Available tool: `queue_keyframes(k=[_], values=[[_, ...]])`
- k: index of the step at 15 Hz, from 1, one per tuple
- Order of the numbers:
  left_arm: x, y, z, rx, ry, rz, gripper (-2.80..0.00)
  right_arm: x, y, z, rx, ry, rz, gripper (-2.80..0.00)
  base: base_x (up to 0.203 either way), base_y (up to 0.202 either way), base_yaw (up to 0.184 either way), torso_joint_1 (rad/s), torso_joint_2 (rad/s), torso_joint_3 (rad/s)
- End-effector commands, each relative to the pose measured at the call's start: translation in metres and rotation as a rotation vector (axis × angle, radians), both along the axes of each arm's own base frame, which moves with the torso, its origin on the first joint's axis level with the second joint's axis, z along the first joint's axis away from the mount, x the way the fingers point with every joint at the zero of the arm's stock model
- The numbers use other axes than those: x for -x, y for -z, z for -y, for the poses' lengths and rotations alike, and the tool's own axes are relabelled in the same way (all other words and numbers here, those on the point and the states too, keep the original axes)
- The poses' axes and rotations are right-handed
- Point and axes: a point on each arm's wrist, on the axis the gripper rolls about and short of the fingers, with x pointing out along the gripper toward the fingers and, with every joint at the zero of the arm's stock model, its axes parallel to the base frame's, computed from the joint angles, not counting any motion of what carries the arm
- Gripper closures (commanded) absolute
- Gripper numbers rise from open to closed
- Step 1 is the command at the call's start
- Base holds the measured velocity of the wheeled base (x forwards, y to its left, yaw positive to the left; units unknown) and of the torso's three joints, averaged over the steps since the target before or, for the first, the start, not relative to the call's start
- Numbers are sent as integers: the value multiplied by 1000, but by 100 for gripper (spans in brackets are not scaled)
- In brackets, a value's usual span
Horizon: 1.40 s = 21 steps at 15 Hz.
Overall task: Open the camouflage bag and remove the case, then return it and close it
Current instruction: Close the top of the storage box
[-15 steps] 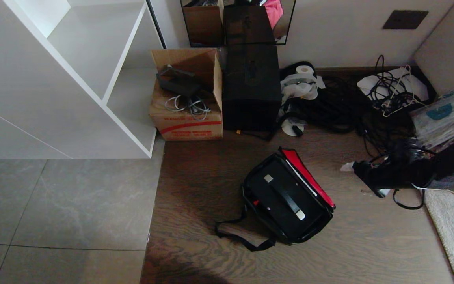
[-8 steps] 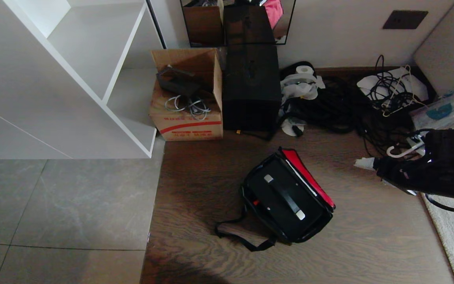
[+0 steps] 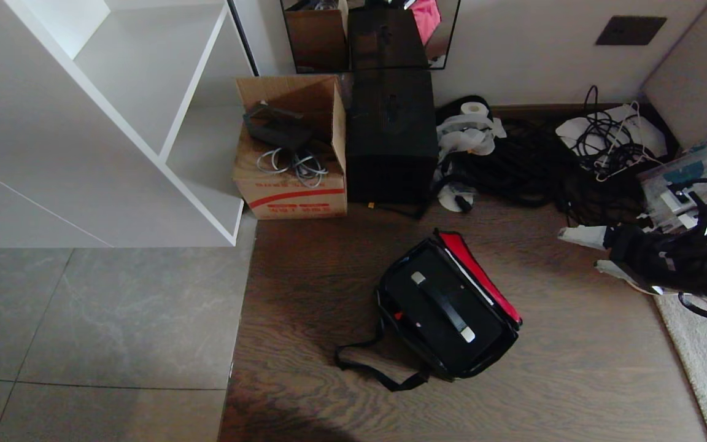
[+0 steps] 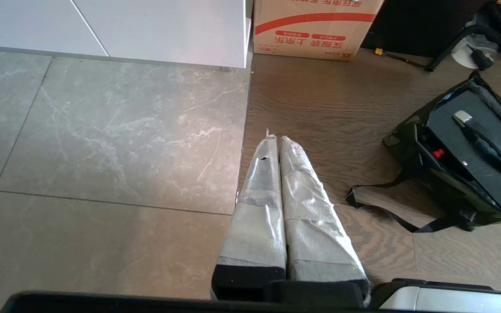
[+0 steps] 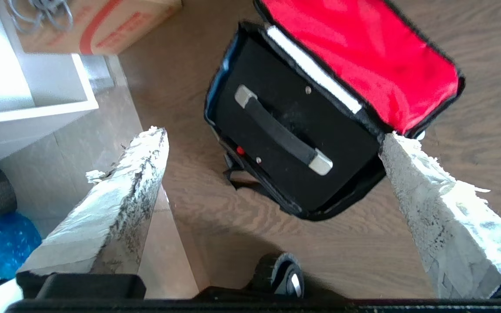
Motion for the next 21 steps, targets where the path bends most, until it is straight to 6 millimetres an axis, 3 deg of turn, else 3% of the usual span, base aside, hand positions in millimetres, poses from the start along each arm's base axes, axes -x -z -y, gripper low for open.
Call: queue_keyframes(k=[1, 15, 21], values=[[-1, 3, 0, 1, 0, -9, 0, 3, -5, 0, -2, -2, 16, -280, 0, 0, 0, 0, 0, 0], [-1, 2, 0, -1, 0, -8, 0, 4, -2, 0, -15, -11, -24, -280, 0, 0, 0, 0, 0, 0], [-1, 3, 0, -1, 0, -9, 0, 6, -4, 1, -24, -22, -31, -280, 0, 0, 0, 3, 2, -154]])
